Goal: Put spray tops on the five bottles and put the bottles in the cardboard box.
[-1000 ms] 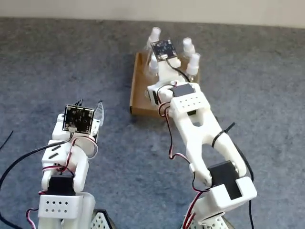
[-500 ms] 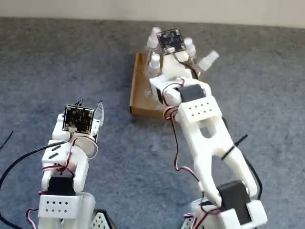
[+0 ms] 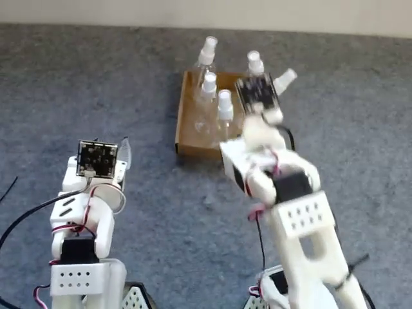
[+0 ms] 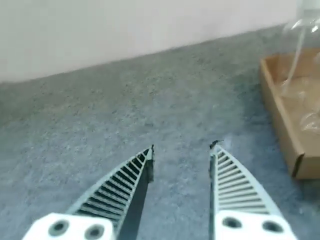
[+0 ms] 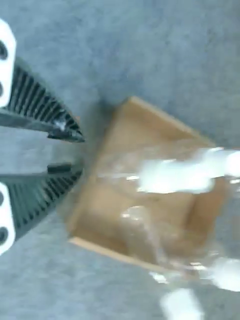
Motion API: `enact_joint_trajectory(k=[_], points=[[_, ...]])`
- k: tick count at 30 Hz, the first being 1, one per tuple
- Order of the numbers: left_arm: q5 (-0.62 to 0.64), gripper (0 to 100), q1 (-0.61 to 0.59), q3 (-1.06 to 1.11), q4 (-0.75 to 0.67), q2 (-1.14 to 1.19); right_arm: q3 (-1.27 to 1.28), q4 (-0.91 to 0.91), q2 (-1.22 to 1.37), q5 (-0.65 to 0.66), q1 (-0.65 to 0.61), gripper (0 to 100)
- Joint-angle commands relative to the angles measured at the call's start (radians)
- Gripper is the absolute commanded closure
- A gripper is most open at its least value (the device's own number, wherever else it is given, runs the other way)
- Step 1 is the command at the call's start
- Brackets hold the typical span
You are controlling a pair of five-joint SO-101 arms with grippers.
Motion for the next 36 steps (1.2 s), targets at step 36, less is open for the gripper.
enact_joint_trajectory(k=[36], points=[[-0.008,83,-0.547,0.255,0.76,-0.303,1.082,0.216,-0.969,0.285,0.265,99.4]])
